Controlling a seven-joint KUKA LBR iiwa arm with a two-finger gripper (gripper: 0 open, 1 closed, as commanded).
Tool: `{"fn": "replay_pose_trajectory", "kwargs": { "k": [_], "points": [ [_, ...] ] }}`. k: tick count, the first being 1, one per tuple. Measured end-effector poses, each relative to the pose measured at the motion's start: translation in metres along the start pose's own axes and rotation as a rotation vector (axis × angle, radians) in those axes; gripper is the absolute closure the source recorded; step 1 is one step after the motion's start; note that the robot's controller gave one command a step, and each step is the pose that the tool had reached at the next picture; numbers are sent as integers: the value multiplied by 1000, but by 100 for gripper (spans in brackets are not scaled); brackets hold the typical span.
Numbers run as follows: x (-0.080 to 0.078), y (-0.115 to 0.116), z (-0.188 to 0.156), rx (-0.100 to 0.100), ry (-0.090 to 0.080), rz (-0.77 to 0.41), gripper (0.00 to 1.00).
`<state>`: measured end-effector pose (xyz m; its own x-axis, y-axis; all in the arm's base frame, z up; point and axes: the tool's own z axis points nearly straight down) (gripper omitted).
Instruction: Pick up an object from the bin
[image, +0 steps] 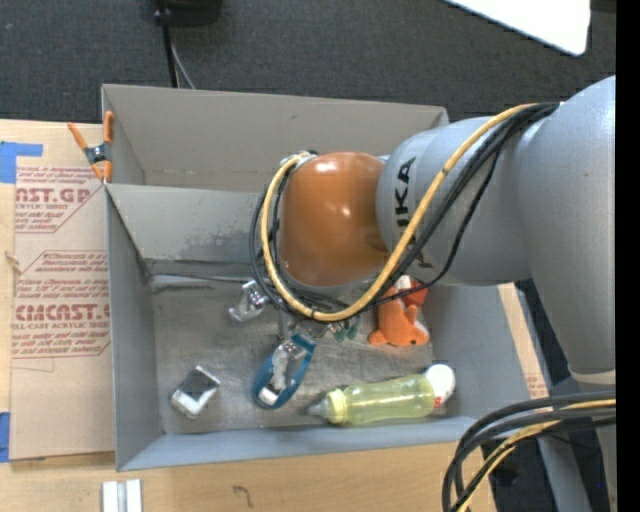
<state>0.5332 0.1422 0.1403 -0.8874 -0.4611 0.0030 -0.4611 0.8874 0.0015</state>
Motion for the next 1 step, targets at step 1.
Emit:
{"fn": "replay_pose_trajectory", "kwargs": {
  "k": [1],
  "points": [
    [-1,0,-2,0,-4,-1,0]
  ]
}}
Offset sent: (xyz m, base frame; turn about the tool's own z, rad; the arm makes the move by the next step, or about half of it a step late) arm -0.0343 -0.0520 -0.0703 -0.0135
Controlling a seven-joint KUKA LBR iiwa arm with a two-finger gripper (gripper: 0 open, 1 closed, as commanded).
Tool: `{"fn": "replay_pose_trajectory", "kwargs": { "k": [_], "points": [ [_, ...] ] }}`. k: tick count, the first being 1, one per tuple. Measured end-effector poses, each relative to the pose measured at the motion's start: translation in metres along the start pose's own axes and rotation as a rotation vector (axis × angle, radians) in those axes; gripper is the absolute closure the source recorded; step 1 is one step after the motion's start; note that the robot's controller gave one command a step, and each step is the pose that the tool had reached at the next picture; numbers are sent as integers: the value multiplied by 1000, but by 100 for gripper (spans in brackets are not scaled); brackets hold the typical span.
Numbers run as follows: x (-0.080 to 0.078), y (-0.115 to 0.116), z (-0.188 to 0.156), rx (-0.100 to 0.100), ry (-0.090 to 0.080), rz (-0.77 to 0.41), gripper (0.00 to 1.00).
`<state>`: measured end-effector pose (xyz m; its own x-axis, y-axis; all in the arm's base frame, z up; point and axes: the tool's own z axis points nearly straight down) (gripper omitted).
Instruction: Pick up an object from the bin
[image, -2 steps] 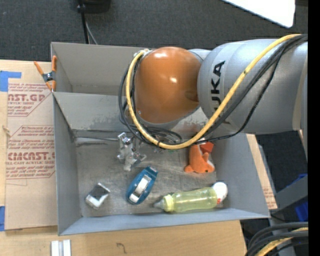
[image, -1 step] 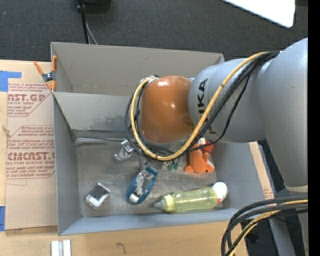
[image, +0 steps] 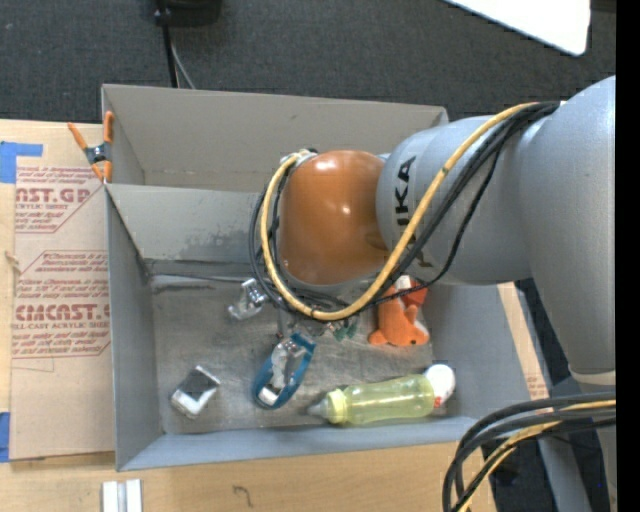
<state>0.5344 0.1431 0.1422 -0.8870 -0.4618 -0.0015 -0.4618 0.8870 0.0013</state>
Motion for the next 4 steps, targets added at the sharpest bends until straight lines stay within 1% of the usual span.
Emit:
{"fn": "replay_pose_trajectory", "kwargs": {
  "k": [1,3,4],
  "points": [
    [58,-31,68,0,19,-11,100],
    [58,-31,66,0,17,-12,100],
    [51,-14,12,-3,11,-64,100]
  ]
}}
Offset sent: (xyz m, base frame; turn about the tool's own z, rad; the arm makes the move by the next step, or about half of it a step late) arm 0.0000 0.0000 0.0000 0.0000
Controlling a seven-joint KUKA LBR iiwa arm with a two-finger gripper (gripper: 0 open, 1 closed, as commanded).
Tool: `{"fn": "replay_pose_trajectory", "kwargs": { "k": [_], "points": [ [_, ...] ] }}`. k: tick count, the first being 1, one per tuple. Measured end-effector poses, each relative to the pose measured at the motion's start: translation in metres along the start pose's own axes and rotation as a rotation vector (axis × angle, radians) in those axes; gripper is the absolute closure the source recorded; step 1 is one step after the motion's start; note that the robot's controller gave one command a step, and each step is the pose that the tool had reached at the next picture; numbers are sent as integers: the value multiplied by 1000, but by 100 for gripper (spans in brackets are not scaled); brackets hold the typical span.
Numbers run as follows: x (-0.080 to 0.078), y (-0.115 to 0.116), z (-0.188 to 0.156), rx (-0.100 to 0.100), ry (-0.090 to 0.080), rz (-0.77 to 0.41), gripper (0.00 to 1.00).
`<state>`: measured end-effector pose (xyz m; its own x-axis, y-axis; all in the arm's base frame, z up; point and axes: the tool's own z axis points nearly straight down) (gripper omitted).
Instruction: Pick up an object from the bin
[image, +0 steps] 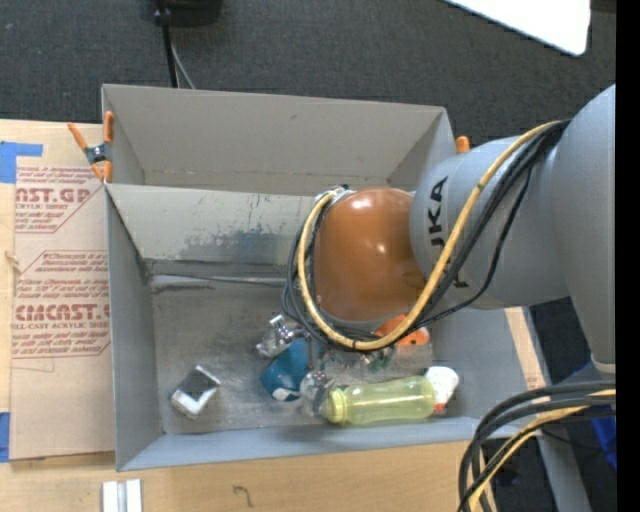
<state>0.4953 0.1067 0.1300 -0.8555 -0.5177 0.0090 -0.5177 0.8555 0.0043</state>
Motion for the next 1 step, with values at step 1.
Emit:
{"fn": "replay_pose_trajectory", "kwargs": {
  "k": [1],
  "points": [
    [7,-13,-82,2,-6,82,100]
  ]
}}
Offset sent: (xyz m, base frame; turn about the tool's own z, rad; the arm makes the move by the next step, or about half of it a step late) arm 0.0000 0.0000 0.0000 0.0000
